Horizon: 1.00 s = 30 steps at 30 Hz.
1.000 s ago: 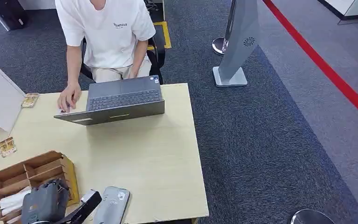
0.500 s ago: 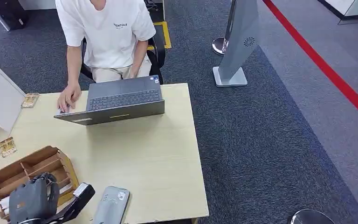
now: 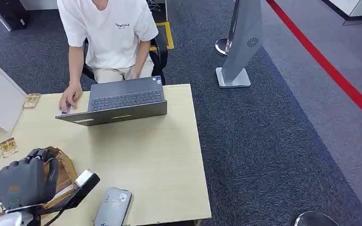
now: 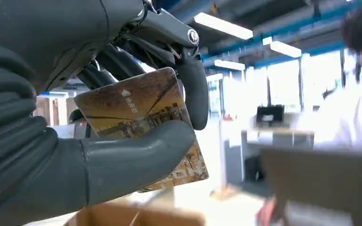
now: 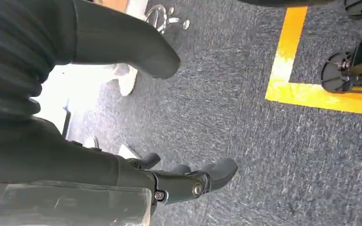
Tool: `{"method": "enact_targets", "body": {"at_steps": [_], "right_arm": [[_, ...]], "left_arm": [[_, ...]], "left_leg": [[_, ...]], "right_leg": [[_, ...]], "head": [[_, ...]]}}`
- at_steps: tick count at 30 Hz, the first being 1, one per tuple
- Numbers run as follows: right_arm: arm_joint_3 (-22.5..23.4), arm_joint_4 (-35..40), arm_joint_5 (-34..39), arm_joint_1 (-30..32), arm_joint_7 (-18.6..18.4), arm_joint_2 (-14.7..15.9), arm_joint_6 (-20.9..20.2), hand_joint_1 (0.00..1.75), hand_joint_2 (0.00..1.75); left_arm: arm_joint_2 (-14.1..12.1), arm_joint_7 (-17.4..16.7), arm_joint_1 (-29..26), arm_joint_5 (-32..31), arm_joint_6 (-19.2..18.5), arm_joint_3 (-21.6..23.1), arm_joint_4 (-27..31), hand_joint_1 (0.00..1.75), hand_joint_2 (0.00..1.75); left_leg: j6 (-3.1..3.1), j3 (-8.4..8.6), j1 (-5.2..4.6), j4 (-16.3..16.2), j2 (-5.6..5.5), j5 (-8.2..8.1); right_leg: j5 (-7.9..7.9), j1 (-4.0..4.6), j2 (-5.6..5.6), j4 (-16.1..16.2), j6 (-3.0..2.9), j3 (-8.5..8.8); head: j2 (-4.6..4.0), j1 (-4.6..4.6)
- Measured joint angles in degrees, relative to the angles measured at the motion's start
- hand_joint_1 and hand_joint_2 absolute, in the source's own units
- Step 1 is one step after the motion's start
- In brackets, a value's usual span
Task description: Pass the card to the sensor for recognition and then transmit it.
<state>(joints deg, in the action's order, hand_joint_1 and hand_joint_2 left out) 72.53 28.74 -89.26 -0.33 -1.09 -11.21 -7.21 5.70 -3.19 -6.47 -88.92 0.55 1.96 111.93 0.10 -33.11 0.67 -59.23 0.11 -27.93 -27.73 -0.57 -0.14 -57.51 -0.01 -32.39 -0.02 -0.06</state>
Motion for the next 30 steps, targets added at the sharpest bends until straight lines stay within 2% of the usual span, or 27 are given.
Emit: {"method": "enact_targets", "body": {"at_steps": [4,7,11,14,18,22,25,30], "right_arm": [[-1.3,-0.5,0.0,0.0,0.1,0.4,0.2,0.00,1.75],[-3.0,-1.8,0.0,0.0,0.8,1.2,0.6,0.00,1.75],[-6.9,-5.2,0.0,-0.8,1.9,3.4,1.2,0.00,1.75],[-9.5,-7.5,0.0,-1.3,2.3,5.0,1.3,0.00,1.75],[-11.9,-9.7,0.0,-1.6,2.6,6.6,1.2,0.00,1.75],[-13.1,-11.0,0.0,-1.6,2.7,7.5,0.9,0.00,1.75],[-13.6,-11.5,0.0,-1.7,2.5,8.1,0.7,0.00,1.75],[-14.0,-12.2,0.0,-1.7,1.6,8.7,0.1,0.00,1.75]], "left_arm": [[-0.9,-1.2,4.9,0.0,0.0,1.0,-0.1,1.75,1.75],[-2.8,-6.0,9.9,-0.1,0.5,2.5,-1.5,1.75,1.75],[-7.9,-11.3,23.7,-0.1,2.3,5.9,-10.2,1.75,1.75],[-10.9,-11.7,33.1,-0.1,4.2,8.6,-19.2,1.75,1.75],[-13.3,-10.8,42.0,-0.1,7.2,11.8,-31.3,1.75,1.75],[-13.9,-10.4,46.2,-0.1,8.0,13.0,-38.7,1.75,1.75],[-14.8,-11.5,48.9,-0.1,7.6,15.5,-43.7,1.75,1.75],[-14.7,-12.7,53.1,-0.1,8.7,17.4,-52.2,1.75,1.75]], "left_leg": [[-0.01,0.10,-0.01,0.0,0.11,0.01],[0.01,0.05,-0.02,0.0,0.06,0.06],[-0.01,-0.07,0.00,0.0,-0.06,0.29],[-0.03,-0.07,0.00,0.0,-0.05,0.38],[-0.04,-0.08,-0.01,0.0,0.07,0.39],[-0.04,-0.10,-0.01,0.0,0.12,0.38],[-0.03,-0.14,-0.01,0.0,0.11,0.37],[-0.03,-0.15,-0.01,0.0,0.14,0.37]], "right_leg": [[0.09,0.00,0.11,0.0,-0.05,0.01],[0.12,-0.01,0.04,0.0,-0.01,-0.05],[0.26,0.01,-0.08,0.0,-0.04,-0.08],[0.37,0.01,-0.07,0.0,-0.05,-0.11],[0.45,0.00,0.07,0.0,-0.05,-0.13],[0.45,0.00,0.15,0.0,-0.05,-0.18],[0.45,0.00,0.14,0.0,-0.05,-0.22],[0.45,0.00,0.15,0.0,-0.05,-0.23]], "head": [[0.00,-0.04],[0.00,-0.07],[0.00,-0.02],[0.00,-0.04],[0.00,0.00],[0.00,-0.02],[0.00,-0.02],[0.00,-0.04]]}}
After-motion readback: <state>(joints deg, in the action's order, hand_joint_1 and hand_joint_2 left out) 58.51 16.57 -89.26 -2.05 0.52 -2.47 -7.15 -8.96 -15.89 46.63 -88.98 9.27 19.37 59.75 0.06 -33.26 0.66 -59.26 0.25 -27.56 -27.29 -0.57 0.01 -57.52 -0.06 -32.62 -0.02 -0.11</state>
